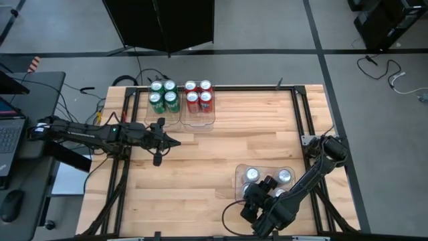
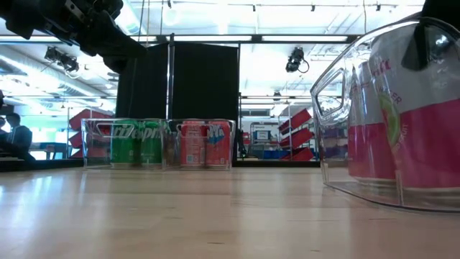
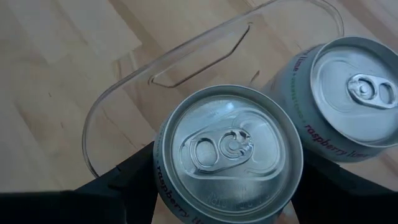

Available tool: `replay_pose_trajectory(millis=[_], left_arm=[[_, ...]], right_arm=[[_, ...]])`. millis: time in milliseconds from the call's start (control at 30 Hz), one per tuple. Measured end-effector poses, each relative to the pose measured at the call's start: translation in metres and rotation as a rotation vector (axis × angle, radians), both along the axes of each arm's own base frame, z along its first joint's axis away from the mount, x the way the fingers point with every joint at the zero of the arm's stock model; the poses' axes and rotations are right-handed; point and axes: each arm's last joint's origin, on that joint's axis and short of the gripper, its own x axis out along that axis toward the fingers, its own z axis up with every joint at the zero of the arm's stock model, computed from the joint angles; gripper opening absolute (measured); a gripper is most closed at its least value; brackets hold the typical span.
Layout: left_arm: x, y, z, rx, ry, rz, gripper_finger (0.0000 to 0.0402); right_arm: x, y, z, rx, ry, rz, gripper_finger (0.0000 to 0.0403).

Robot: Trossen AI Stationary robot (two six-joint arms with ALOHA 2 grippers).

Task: Sort soda cans
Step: Put the pink and white soda can into the bottom right transparent bin

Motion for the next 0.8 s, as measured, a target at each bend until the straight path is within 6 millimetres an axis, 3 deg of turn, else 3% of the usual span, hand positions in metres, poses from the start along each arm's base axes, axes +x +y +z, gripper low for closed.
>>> replay_pose_trajectory(millis=[267, 500, 800], left_arm=[[0.000, 0.000, 0.000, 0.000, -0.001, 0.000, 0.0000], [0.000, 0.000, 0.000, 0.000, 0.000, 0.000, 0.0000], [0.000, 0.000, 0.000, 0.000, 0.002, 0.000, 0.0000]], right_arm=[[0.003, -0.003, 0.000, 0.046, 0.040, -0.020, 0.0277], [0.011, -0.008, 0.008, 0.114, 0.128, -0.050, 0.0386], [0.014, -0.008, 0.038, 0.134, 0.150, -0.026, 0.0337]])
